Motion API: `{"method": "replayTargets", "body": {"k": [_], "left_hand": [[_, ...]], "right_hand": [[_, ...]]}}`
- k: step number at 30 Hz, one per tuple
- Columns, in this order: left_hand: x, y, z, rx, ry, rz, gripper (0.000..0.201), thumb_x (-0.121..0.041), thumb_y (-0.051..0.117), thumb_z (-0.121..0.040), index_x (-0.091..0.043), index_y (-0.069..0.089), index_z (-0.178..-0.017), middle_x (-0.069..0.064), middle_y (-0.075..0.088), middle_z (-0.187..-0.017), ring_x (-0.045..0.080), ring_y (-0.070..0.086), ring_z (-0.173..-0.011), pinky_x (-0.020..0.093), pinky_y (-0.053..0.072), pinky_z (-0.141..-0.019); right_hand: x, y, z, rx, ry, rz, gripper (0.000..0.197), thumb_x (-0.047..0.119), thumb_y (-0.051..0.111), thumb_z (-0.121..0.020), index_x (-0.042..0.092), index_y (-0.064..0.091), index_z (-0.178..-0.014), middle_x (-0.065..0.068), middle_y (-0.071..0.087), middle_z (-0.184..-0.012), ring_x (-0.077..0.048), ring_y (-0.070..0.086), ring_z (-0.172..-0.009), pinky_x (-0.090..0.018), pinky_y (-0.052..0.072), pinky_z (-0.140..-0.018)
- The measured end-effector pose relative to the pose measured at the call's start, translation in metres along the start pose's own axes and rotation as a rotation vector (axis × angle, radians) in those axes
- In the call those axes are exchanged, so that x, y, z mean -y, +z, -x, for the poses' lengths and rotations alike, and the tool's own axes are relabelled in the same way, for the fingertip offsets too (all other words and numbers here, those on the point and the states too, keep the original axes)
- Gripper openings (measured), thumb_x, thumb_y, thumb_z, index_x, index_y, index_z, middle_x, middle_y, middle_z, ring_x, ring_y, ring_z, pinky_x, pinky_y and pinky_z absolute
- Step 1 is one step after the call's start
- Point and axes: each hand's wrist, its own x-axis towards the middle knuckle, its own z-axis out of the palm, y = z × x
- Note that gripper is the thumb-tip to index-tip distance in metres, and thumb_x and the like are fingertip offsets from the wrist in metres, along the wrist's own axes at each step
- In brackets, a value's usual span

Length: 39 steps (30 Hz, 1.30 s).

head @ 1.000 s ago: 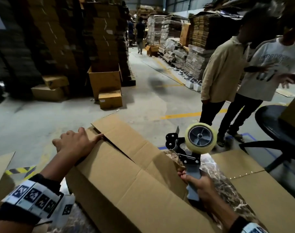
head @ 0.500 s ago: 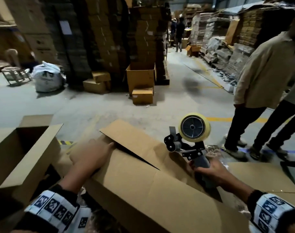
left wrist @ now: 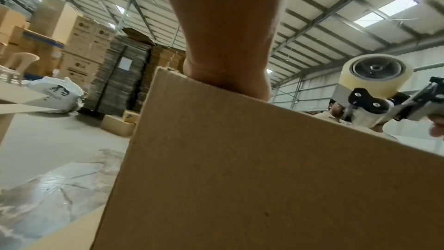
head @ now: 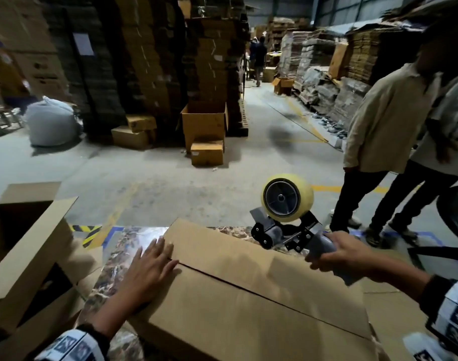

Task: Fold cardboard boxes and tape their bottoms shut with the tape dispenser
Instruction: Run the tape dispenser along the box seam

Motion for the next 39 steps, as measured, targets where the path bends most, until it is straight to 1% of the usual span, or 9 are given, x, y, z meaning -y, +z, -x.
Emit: {"method": "replayTargets", "body": {"k": [4, 8, 13, 17, 20, 24, 29, 35, 39], "left_hand": [[-0.005, -0.003, -0.007, -0.145, 0.159, -0.089, 0.056, -0.051, 0.031, -0.097, -0.013, 0.071, -0.106, 0.014, 0.066, -0.109, 0.038, 0.064, -0.096, 0.044, 0.049, -0.088], [-0.006, -0.004, -0.005, -0.326, 0.205, 0.001, 0.021, -0.040, 0.048, -0.089, -0.026, 0.064, -0.090, -0.002, 0.059, -0.101, 0.024, 0.048, -0.091, 0.038, 0.047, -0.076], [0.009, 0.003, -0.009, -0.310, 0.195, 0.337, 0.003, -0.027, 0.065, -0.087, -0.025, 0.068, -0.088, -0.006, 0.059, -0.107, 0.006, 0.055, -0.087, 0.016, 0.046, -0.071], [0.026, 0.005, -0.020, -0.324, -0.061, 0.898, 0.027, -0.018, 0.058, -0.085, -0.014, 0.070, -0.109, 0.001, 0.070, -0.105, 0.011, 0.068, -0.089, 0.029, 0.056, -0.079], [0.025, -0.013, -0.027, -0.148, -0.348, 1.521, 0.029, 0.001, 0.040, -0.095, 0.004, 0.062, -0.113, 0.022, 0.068, -0.096, 0.024, 0.062, -0.061, 0.031, 0.054, -0.050], [0.040, -0.035, -0.038, 0.118, -0.533, 2.001, 0.038, -0.022, 0.033, -0.104, 0.005, 0.060, -0.107, 0.026, 0.066, -0.087, 0.027, 0.062, -0.059, 0.030, 0.055, -0.049], [0.059, -0.038, -0.038, 0.227, -0.537, 2.182, 0.029, -0.017, 0.042, -0.102, 0.001, 0.064, -0.103, 0.020, 0.070, -0.091, 0.031, 0.072, -0.080, 0.030, 0.060, -0.065], [0.059, -0.028, -0.042, 0.244, -0.595, 2.130, 0.032, -0.003, 0.058, -0.078, -0.003, 0.065, -0.109, 0.009, 0.072, -0.083, 0.016, 0.068, -0.063, 0.023, 0.055, -0.062], [0.068, -0.015, -0.047, 0.205, -0.756, 2.267, 0.049, -0.002, 0.049, -0.070, 0.004, 0.052, -0.118, 0.019, 0.065, -0.098, 0.033, 0.060, -0.079, 0.036, 0.060, -0.065]], "right_hand": [[0.041, 0.031, -0.003, 0.018, -0.040, -0.106, 0.025, 0.004, 0.075, -0.082, 0.005, 0.059, -0.102, -0.013, 0.075, -0.084, -0.026, 0.073, -0.071, -0.039, 0.057, -0.062], [0.072, 0.100, -0.027, -0.004, -0.089, -0.186, 0.023, 0.012, 0.075, -0.078, 0.011, 0.061, -0.096, -0.008, 0.063, -0.063, -0.019, 0.057, -0.054, -0.029, 0.041, -0.044], [0.099, 0.187, -0.068, -0.037, -0.076, -0.563, 0.021, 0.011, 0.070, -0.069, 0.005, 0.064, -0.088, -0.009, 0.054, -0.064, -0.018, 0.048, -0.052, -0.031, 0.038, -0.052], [0.105, 0.219, -0.093, -0.062, -0.066, -0.576, 0.021, 0.016, 0.068, -0.067, 0.005, 0.064, -0.085, -0.009, 0.050, -0.060, -0.020, 0.044, -0.054, -0.031, 0.034, -0.052], [0.102, 0.228, -0.106, -0.065, -0.047, -0.570, 0.023, 0.017, 0.069, -0.067, 0.003, 0.064, -0.085, -0.013, 0.048, -0.061, -0.024, 0.043, -0.058, -0.037, 0.033, -0.056], [0.107, 0.232, -0.115, -0.047, -0.055, -0.544, 0.025, 0.016, 0.068, -0.068, 0.001, 0.063, -0.087, -0.015, 0.049, -0.062, -0.025, 0.044, -0.057, -0.038, 0.034, -0.057], [0.122, 0.240, -0.124, -0.008, -0.087, -0.457, 0.035, 0.017, 0.066, -0.070, -0.006, 0.061, -0.096, -0.014, 0.052, -0.064, -0.028, 0.050, -0.059, -0.039, 0.040, -0.057], [0.129, 0.245, -0.129, 0.059, -0.103, -0.396, 0.028, 0.013, 0.067, -0.078, -0.006, 0.061, -0.097, -0.013, 0.058, -0.066, -0.027, 0.056, -0.057, -0.034, 0.046, -0.051], [0.128, 0.246, -0.130, 0.079, -0.093, -0.366, 0.029, 0.018, 0.068, -0.075, -0.002, 0.062, -0.096, -0.015, 0.063, -0.069, -0.027, 0.058, -0.057, -0.034, 0.047, -0.052]]}}
